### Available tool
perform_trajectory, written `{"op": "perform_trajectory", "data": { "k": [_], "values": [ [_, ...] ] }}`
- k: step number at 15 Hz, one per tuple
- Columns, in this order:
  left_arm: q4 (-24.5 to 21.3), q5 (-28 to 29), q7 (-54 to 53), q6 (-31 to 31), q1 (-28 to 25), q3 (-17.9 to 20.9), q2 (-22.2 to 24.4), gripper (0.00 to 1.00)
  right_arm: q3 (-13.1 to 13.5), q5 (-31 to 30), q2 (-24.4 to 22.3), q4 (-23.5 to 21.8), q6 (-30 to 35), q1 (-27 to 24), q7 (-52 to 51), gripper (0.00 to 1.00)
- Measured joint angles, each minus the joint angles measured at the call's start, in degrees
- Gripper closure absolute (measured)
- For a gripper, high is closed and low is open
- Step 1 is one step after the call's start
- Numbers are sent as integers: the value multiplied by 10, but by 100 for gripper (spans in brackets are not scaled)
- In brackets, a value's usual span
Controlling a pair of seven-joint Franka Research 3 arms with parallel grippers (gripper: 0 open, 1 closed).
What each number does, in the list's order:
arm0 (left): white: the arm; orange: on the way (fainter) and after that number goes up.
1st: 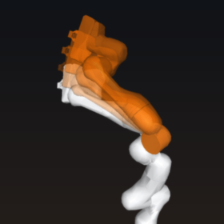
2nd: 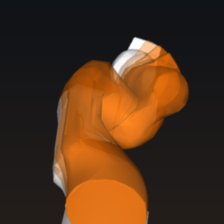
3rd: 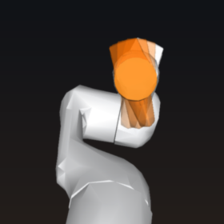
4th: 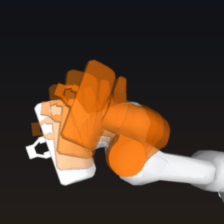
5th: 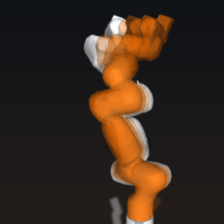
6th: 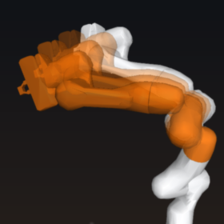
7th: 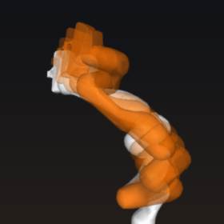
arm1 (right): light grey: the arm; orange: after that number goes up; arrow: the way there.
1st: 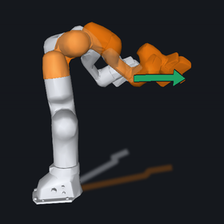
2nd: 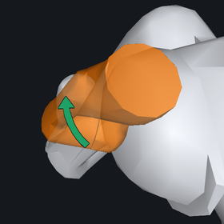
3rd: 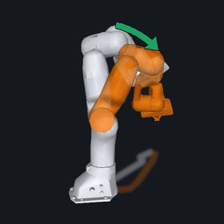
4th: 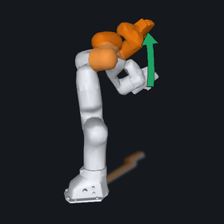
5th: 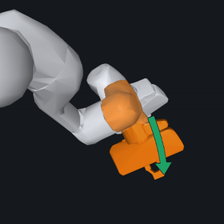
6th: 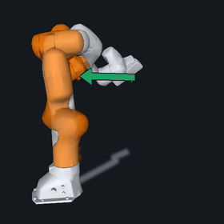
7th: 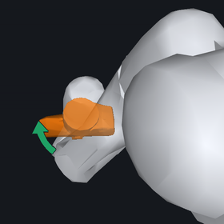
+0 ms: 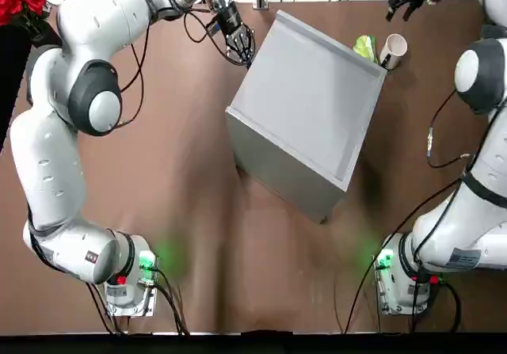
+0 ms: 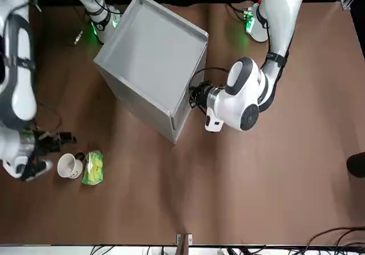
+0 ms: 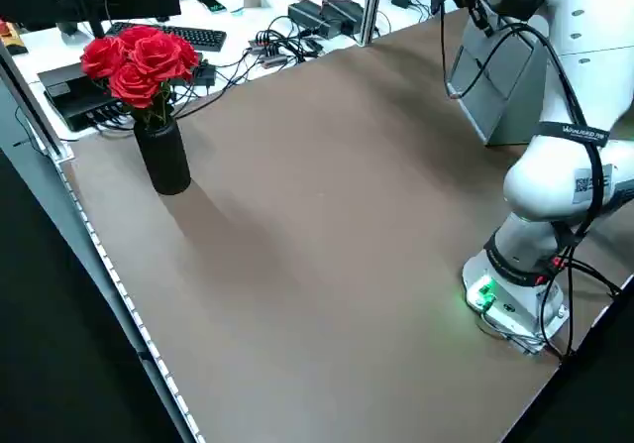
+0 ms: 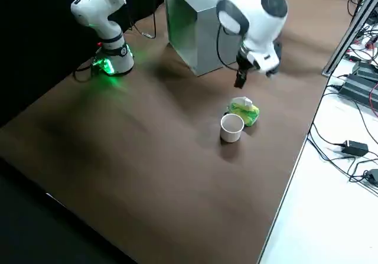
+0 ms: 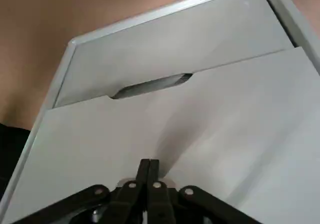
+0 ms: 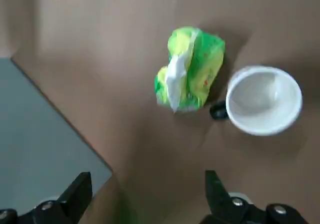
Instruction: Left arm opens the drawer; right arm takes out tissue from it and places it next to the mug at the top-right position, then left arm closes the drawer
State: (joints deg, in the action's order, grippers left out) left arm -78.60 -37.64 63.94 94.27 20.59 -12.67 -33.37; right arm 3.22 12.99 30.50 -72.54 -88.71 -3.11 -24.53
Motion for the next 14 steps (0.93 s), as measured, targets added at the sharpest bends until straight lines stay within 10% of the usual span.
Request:
{"op": "perform_trajectory", "data": {
  "k": [14],
  "values": [
    [0, -11, 5, -3, 0, -6, -1, 99, 4, -67, -221, 19, 85, -3, 200, 0]
  ]
}}
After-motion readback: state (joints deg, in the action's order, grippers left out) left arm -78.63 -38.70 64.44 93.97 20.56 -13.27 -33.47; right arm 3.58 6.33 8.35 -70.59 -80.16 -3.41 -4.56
